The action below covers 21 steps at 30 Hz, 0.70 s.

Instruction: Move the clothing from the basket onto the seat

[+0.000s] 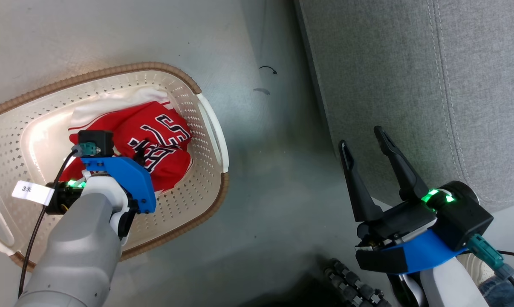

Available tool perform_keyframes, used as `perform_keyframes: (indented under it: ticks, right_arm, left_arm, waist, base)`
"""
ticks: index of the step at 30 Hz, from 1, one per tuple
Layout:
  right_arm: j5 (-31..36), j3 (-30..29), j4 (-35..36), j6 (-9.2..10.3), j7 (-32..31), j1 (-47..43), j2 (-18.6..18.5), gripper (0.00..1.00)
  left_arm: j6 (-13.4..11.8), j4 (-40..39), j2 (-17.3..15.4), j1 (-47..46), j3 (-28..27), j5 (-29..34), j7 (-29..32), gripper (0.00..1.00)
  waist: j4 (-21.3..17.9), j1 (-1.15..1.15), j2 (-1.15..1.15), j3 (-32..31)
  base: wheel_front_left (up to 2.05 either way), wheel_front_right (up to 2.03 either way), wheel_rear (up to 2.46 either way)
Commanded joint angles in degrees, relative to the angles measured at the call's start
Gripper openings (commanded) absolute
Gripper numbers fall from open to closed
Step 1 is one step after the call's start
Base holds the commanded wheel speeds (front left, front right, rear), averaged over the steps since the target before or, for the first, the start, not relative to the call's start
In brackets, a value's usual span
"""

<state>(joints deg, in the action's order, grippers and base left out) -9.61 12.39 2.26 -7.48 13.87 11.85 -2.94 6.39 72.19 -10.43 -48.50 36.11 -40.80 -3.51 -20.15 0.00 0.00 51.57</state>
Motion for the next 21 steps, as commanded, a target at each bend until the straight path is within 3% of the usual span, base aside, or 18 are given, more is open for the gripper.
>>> perform_keyframes:
  ticks: [1, 13, 18, 21]
  right_arm:
    - [-0.2, 0.1, -0.1, -0.03, 0.4, 0.8, 0.1, 1.0]
    - [0.5, 0.6, -2.1, -0.03, 0.7, 1.5, 0.1, 1.0]
    - [0.7, 0.4, -3.6, -0.03, 0.5, 1.4, 0.1, 1.0]
    - [1.8, -0.3, -5.0, -0.02, -0.2, 0.2, 0.1, 1.0]
  left_arm:
    - [0.3, 0.1, 0.1, -0.9, 0.1, -0.2, 0.2, 0.0]
    - [0.9, 0.5, 0.7, 1.1, 1.0, -1.1, -1.3, 0.0]
    - [1.1, 0.7, 2.3, 3.8, 0.5, -2.6, -2.2, 0.0]
    - [1.2, 0.2, 4.0, 6.9, 0.9, -3.6, -3.9, 0.0]
  waist:
    - [0.0, 0.0, 0.0, 0.0]
    - [0.6, 0.0, 0.0, -3.6]
    - [2.2, 0.0, 0.0, -9.4]
    - [4.1, 0.0, 0.0, -16.5]
  base:
    - [0.0, 0.0, 0.0]
    - [0.0, 0.0, 0.0]
    - [0.0, 0.0, 0.0]
    - [0.0, 0.0, 0.0]
